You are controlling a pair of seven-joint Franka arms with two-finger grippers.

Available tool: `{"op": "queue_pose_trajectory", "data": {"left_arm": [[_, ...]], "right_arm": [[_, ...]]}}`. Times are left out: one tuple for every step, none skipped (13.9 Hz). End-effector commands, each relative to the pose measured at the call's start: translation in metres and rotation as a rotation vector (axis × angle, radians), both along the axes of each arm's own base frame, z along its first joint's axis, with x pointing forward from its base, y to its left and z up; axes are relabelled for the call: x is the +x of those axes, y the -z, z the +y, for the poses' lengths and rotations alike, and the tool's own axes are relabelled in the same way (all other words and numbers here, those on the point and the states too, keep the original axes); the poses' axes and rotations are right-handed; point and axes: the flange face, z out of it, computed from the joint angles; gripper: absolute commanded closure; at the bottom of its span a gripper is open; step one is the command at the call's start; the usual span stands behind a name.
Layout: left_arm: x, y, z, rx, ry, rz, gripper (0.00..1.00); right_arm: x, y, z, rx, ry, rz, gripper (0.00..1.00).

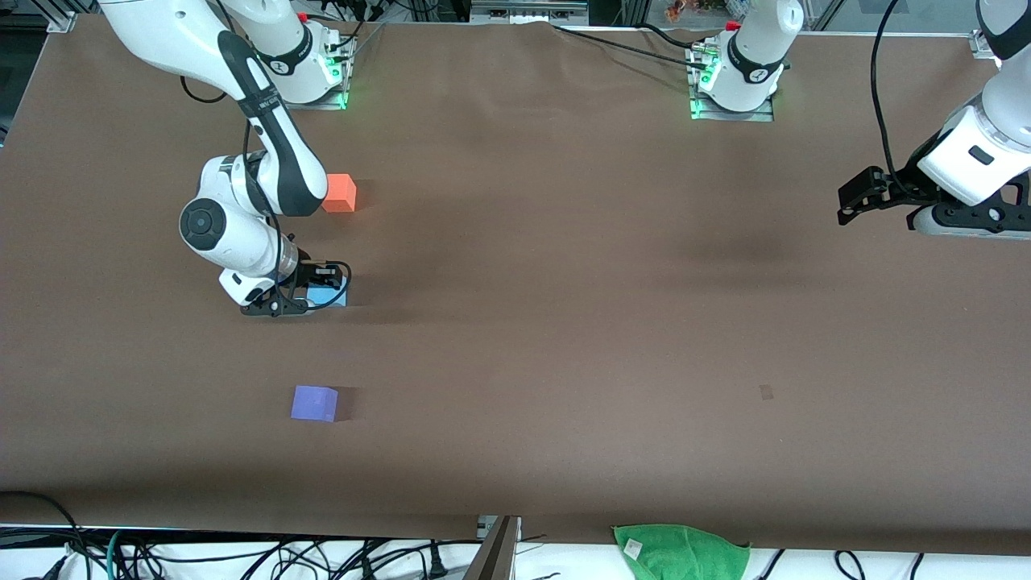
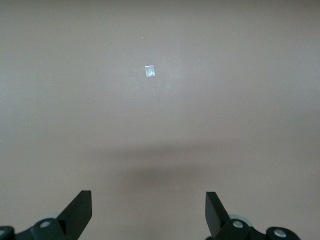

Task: Place blue block between orange and purple blocks
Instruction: 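Carry the blue block with the right gripper toward the orange block, then lower the blue block between orange and purple blocks and open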

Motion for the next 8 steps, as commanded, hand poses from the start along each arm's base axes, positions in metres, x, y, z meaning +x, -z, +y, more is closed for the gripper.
{"op": "queue_pose_trajectory", "data": {"left_arm": [[0.003,-0.006,-0.002,0.012,0.001,0.004,0.00],[0.004,-0.005,-0.001,0.012,0.001,0.006,0.00],[0.003,-0.006,-0.001,0.012,0.001,0.004,0.00],[0.003,-0.006,-0.002,0.012,0.002,0.004,0.00],[0.003,-0.006,-0.001,0.012,0.001,0.004,0.00],[0.003,-0.006,-0.001,0.012,0.001,0.004,0.00],[0.003,-0.006,-0.002,0.012,0.002,0.004,0.00],[0.003,-0.006,-0.001,0.012,0.001,0.004,0.00]], "right_arm": [[-0.007,-0.003,-0.003,0.016,0.022,-0.019,0.43],[-0.007,-0.003,-0.003,0.016,0.020,-0.019,0.33],[-0.004,-0.005,-0.002,0.018,0.011,-0.023,0.19],[0.002,-0.014,0.000,0.023,0.003,-0.039,0.00],[0.007,-0.022,0.001,0.028,0.000,-0.048,0.00],[0.013,-0.032,0.004,0.034,-0.005,-0.045,0.00],[0.022,-0.045,0.007,0.038,-0.026,-0.037,0.00],[0.032,-0.062,0.009,0.044,-0.044,-0.023,0.00]]}}
